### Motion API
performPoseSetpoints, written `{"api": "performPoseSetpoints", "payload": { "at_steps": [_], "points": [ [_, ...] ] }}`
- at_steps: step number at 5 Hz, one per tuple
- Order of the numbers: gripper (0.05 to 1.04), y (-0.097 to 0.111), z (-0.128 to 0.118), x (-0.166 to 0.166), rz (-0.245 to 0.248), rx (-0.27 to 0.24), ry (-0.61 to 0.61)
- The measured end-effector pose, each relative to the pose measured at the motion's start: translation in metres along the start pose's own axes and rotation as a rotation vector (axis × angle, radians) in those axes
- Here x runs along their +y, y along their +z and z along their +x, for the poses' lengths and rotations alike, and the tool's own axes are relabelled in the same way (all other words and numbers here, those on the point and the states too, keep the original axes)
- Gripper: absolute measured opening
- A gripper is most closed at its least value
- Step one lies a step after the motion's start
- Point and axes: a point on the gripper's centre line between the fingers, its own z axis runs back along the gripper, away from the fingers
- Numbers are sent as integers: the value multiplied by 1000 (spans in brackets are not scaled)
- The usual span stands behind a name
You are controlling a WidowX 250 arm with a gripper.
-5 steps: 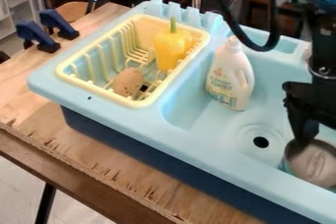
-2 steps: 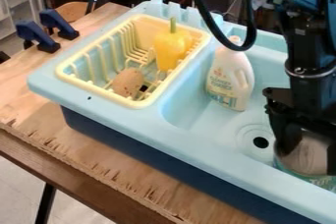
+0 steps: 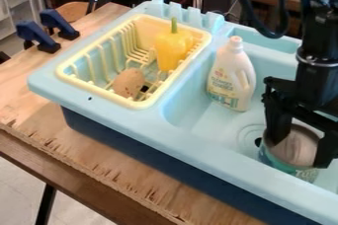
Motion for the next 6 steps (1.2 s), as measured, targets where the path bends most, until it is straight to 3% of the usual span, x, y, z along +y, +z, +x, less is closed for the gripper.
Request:
{"api": "performPoseSetpoints", "payload": {
  "at_steps": [2, 4, 6],
  "points": [
    [1002, 3, 0, 11, 80, 49, -8],
    [1001, 17, -30, 40, 205, 74, 59],
    [1001, 22, -42, 50, 179, 25, 86]
  ]
}}
